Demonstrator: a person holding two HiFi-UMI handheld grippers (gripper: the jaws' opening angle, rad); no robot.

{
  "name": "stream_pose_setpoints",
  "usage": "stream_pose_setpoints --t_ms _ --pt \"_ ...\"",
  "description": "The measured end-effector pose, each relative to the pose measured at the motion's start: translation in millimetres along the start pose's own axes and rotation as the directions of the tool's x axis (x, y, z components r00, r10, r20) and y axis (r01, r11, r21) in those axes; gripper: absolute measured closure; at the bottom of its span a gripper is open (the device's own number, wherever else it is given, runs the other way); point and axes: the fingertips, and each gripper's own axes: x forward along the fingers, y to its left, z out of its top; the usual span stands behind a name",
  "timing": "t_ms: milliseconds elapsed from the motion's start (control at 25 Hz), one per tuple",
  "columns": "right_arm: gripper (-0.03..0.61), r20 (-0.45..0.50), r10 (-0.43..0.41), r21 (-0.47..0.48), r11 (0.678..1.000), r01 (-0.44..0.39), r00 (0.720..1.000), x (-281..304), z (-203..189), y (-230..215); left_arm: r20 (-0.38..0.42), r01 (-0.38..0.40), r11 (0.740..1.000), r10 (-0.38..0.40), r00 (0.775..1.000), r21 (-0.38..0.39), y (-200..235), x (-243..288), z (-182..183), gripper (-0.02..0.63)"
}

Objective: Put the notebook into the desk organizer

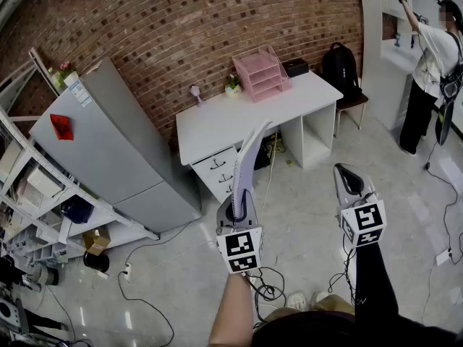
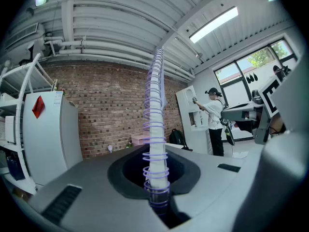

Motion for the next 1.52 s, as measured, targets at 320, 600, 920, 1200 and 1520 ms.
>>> stream_pose_setpoints --t_ms 320,600,920,1200,1520 --pt "0.578 0.002 -0.007 0.060 0.998 0.007 1.000 -4 -1 5 0.012 0.010 1.000 -0.010 1.000 -0.013 6 -4 4 0.578" --pt "0.578 0.015 -0.019 0.088 0.996 0.018 1.000 10 -4 -7 0.015 0.025 0.999 -0.025 1.000 -0.029 4 15 6 0.578" --pt "0.578 0.025 -0.004 0.099 0.995 0.001 1.000 62 -14 -30 0.011 0.040 0.999 -0.040 0.999 -0.024 4 70 7 0.578" --pt "0.578 0.031 0.016 0.099 0.995 -0.019 0.999 132 -21 -68 0.010 0.023 0.999 -0.023 1.000 -0.024 7 143 15 0.578" --pt "0.578 0.030 0.065 0.090 0.994 -0.067 0.997 230 -34 -121 -0.010 -0.010 0.999 0.009 1.000 -0.037 10 242 17 0.578"
